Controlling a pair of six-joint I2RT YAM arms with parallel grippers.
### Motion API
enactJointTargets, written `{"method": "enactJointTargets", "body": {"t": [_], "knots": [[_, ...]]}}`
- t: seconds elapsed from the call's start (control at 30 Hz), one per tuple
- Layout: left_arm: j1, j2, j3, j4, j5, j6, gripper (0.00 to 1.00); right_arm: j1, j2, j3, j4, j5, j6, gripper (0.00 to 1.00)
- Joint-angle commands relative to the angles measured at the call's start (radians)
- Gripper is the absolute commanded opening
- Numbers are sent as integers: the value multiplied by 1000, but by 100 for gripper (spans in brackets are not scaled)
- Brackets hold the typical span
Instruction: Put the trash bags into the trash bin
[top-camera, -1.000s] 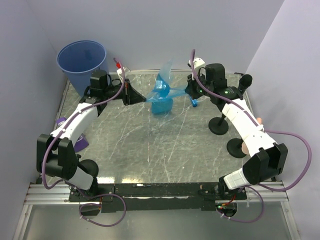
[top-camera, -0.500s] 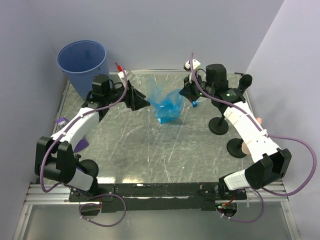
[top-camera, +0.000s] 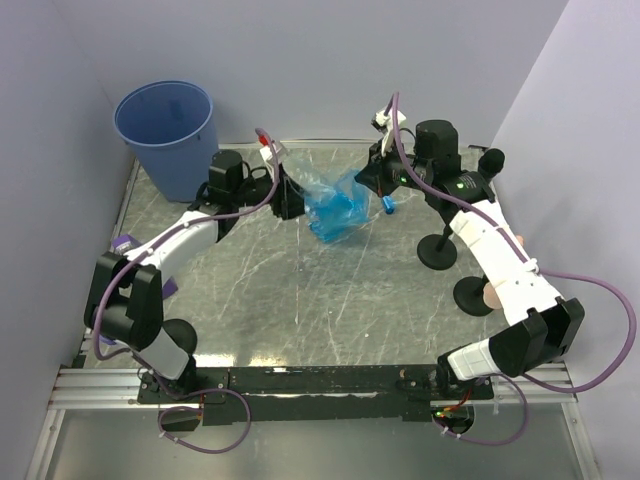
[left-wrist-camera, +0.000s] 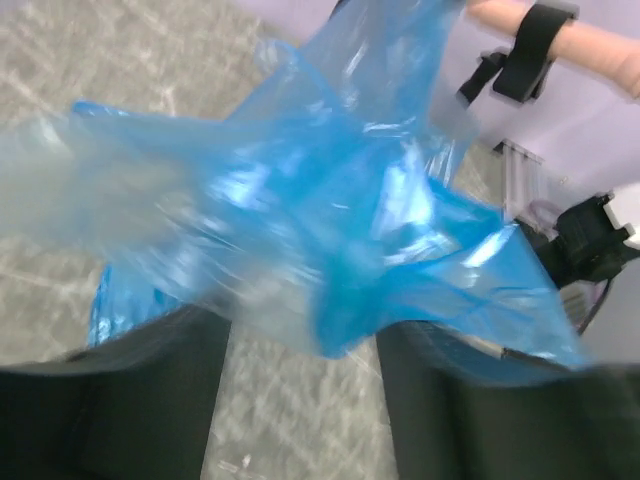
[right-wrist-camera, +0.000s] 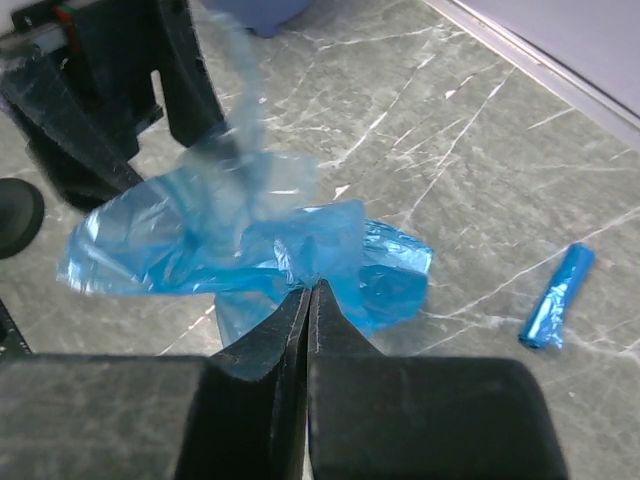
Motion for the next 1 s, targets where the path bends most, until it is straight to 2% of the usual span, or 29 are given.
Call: {"method": "enactJointTargets", "body": {"t": [0.0,0.1,0.13,0.23,0.43,0.47,0.5,0.6,0.63,0.8,0.97], "knots": [[16,33,119,182,48,-97,40,-3,13,37,36,-29,41,0],[48,59,181,263,104,-195,5,-4,8,29,31,-22,35,0],[57,63,185,290,111,-232,1,-6,3,23,31,-18,33,0],[80,57,162,361,117,-323,1,-11,-15,1,17,7,24,0],[91,-4,125,314,120,-297,1,-18,-56,-60,-33,54,-49,0],[91,-7,124,306,127,-294,1,-18,-59,-68,-47,51,-63,6],[90,-10,122,294,134,-291,1,-18,-61,-71,-52,45,-82,16],[90,-21,119,253,141,-256,1,-18,-60,-53,-26,1,-119,53],[89,-24,122,225,144,-237,1,-15,-46,-27,-29,-30,-132,59],[89,-33,148,142,152,-161,1,22,40,108,-64,-85,-212,69],[89,-44,159,119,157,-142,1,60,128,224,-176,-171,-245,72]]}}
